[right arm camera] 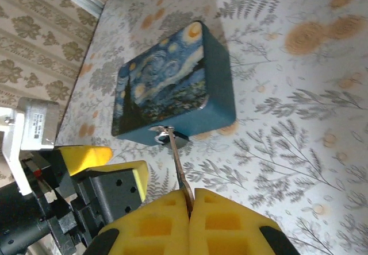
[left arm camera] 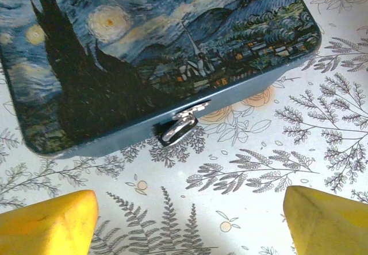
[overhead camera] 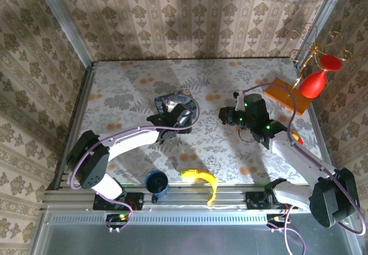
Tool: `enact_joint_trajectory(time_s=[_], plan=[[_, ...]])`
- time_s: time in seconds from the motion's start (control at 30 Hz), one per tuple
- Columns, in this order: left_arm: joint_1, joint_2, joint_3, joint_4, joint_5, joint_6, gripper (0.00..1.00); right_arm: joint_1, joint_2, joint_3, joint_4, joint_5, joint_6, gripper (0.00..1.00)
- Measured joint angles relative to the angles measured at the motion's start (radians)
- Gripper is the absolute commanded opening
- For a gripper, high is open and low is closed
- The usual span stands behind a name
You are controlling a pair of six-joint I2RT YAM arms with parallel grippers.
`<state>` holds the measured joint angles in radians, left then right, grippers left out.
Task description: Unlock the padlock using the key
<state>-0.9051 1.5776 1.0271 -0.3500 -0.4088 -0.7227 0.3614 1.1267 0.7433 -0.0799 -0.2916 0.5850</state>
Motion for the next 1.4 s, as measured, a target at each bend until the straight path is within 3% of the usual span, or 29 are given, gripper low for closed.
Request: enact_joint_trajectory(time_s=[0.3, 0.63, 1.0, 1.2, 1.4], plan=[[-0.016, 0.241, 0.125, -0.031, -0.114, -0.056, 0.79, -0.041, -0.076, -0.029, -0.02, 0.001, 0.018, 0.0], [-0.01, 0.348, 0.211, -0.031, -0.201, -0.059, 0.67, -0.053, -0.074, -0.029, -0.029, -0.005, 0.022, 0.0], [0.03, 0.378, 0.222, -0.005, -0.232, -0.06, 0.65, -0.056, -0.045, -0.029, -0.024, -0.03, 0.037, 0.0], [0.048, 0.378, 0.222, 0.0, -0.223, -0.094, 0.73, -0.056, -0.044, -0.03, -0.002, -0.038, 0.048, 0.0], [0.063, 0.378, 0.222, -0.001, -0.215, -0.115, 0.66, -0.056, -0.031, -0.03, 0.019, -0.048, 0.052, 0.0]])
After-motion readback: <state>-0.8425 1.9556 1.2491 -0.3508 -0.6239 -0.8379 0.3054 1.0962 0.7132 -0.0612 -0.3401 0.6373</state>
